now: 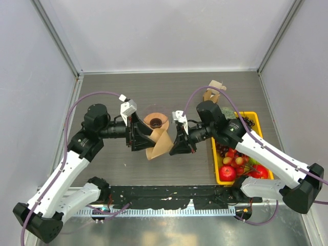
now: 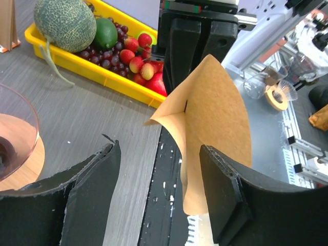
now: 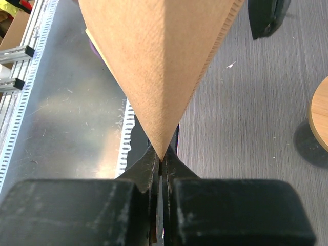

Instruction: Place the coffee filter in the dripper

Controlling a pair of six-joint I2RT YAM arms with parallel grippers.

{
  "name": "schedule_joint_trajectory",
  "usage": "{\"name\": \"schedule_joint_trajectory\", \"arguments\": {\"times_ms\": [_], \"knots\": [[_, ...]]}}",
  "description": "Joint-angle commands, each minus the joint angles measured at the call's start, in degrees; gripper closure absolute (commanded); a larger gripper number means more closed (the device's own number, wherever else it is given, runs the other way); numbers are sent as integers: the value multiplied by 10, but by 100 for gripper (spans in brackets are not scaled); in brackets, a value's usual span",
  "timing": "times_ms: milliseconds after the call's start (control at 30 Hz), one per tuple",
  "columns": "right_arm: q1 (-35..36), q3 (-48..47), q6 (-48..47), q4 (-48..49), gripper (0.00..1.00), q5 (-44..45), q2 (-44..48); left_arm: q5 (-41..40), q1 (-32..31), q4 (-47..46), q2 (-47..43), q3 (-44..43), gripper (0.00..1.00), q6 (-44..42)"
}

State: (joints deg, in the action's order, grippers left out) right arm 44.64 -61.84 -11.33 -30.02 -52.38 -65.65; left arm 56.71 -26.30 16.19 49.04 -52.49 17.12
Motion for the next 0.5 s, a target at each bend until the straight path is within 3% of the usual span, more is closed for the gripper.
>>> {"name": "schedule_joint_trajectory", "arguments": {"times_ms": [0,133,200,267,300,433,467], "knots": [[7,-28,-10,1,95,-2,-2,-57,-36,31,18,-33,34,-51],[8,-38,-18,-23,95,-3,-11,-49,-43,25,30,-33,39,-34],[8,-42,-23,-27,95,5,-12,-41,-43,15,36,-29,58,-13],[8,-44,-26,-21,78,30,-8,-30,-41,-6,40,-20,84,25],[7,-46,-27,-17,59,41,-1,-33,-40,-16,43,-16,100,48],[7,-39,-41,29,13,187,38,-37,-15,-100,50,18,100,161],[7,-42,-53,31,11,207,39,-38,-10,-114,54,22,100,189]]}}
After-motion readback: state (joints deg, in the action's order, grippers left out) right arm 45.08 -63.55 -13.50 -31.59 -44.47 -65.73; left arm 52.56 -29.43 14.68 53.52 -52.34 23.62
